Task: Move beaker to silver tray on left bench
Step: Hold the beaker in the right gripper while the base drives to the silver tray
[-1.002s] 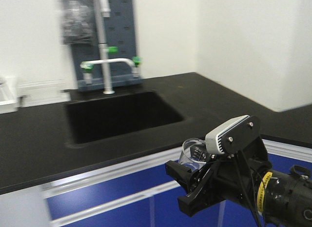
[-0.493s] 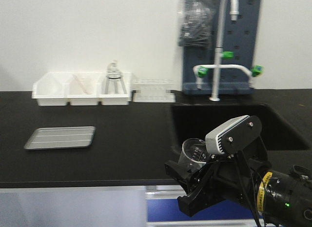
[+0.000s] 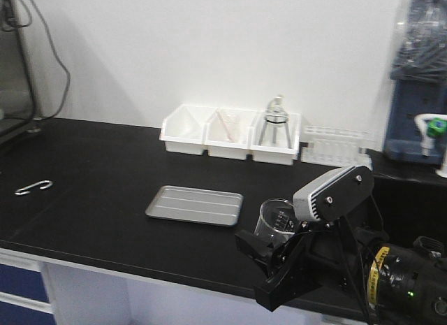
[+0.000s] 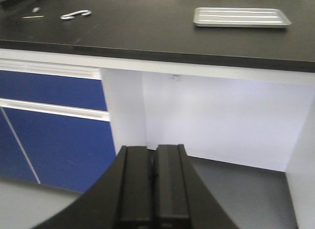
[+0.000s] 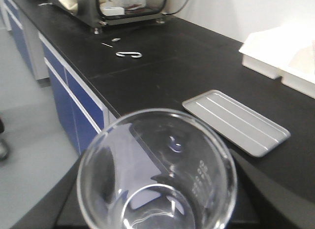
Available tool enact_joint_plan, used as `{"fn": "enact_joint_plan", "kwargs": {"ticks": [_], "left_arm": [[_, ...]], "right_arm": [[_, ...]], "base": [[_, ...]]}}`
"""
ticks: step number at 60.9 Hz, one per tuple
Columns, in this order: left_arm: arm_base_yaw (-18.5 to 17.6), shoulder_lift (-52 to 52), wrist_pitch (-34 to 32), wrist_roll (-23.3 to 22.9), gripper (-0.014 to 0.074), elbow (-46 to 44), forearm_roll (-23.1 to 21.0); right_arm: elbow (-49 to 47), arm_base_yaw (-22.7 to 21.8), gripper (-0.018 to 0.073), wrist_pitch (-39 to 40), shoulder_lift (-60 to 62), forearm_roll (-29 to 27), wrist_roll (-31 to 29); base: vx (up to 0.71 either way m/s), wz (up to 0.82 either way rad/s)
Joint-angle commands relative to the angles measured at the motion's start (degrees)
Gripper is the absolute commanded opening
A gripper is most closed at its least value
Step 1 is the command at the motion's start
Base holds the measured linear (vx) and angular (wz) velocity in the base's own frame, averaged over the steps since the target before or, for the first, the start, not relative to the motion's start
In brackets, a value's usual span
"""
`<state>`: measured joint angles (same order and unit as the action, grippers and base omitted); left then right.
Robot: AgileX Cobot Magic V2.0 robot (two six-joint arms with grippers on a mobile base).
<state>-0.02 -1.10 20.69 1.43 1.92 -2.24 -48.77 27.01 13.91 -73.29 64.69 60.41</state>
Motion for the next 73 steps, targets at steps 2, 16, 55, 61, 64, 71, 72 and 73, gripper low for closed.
{"fn": "enact_joint_plan", "kwargs": {"ticks": [2,16,55,61,64,71,72,73], "left_arm": [[-0.19,-0.36,-4.48,0.01,0.0001,1.12,-0.27],[-0.19,-0.36,-4.48,0.01,0.0001,1.12,-0.27],[-0.19,-0.36,-4.48,0.01,0.0001,1.12,-0.27],[-0.19,-0.36,-4.48,0.01,0.0001,1.12,-0.27],[-0.19,-0.36,-4.48,0.01,0.0001,1.12,-0.27],[-0.19,-0.36,-4.48,0.01,0.0001,1.12,-0.27],[-0.19,-0.36,-4.48,0.01,0.0001,1.12,-0.27],[-0.19,-0.36,-4.48,0.01,0.0001,1.12,-0.27]], "right_arm": [[-1.76,-0.02,-0.0011,1.91,1.7,-0.84,0.01],[-1.76,-0.02,-0.0011,1.91,1.7,-0.84,0.01],[-1.76,-0.02,-0.0011,1.91,1.7,-0.84,0.01],[-1.76,-0.02,-0.0011,1.91,1.7,-0.84,0.01],[-1.76,-0.02,-0.0011,1.91,1.7,-0.84,0.01],[-1.76,-0.02,-0.0011,1.91,1.7,-0.84,0.01],[-1.76,-0.02,-0.0011,1.91,1.7,-0.84,0.01],[-1.76,-0.02,-0.0011,1.91,1.7,-0.84,0.01]], "base": [[0.21,0.38],[0.24,0.21],[0.26,-0.1],[0.22,-0.16],[0.21,-0.15],[0.2,-0.13],[0.18,-0.11],[0.18,-0.11]]}}
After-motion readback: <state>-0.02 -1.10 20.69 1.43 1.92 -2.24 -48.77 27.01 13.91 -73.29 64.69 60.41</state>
